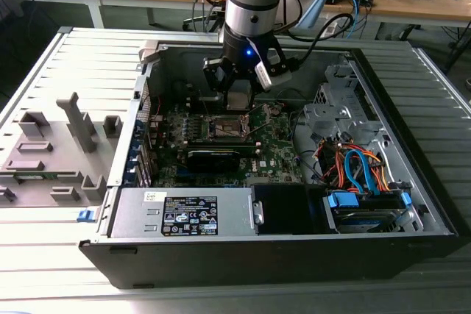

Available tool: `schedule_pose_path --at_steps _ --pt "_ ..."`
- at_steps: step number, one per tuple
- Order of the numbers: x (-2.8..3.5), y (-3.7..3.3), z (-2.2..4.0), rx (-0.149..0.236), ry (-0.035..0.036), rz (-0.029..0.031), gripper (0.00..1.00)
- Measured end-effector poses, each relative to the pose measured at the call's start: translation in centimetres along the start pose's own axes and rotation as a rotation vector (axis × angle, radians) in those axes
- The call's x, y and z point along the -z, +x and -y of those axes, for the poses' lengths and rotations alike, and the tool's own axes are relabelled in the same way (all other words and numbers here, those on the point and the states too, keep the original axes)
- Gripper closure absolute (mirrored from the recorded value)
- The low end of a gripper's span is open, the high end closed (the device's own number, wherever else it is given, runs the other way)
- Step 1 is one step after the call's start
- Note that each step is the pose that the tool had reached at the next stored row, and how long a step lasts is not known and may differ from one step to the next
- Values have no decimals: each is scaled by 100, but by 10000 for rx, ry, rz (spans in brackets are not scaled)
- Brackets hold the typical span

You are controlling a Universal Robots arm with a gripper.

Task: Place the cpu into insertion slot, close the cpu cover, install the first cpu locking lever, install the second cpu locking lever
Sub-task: 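Place the cpu into insertion slot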

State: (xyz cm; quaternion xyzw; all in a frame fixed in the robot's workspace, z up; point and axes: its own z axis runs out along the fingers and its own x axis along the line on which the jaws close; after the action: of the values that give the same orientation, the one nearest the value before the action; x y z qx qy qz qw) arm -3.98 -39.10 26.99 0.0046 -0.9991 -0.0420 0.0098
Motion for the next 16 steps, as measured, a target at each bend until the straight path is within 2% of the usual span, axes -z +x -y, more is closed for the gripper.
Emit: schedule_pose_path --at_steps 16 --pt "-27 0 2 0 5 0 45"
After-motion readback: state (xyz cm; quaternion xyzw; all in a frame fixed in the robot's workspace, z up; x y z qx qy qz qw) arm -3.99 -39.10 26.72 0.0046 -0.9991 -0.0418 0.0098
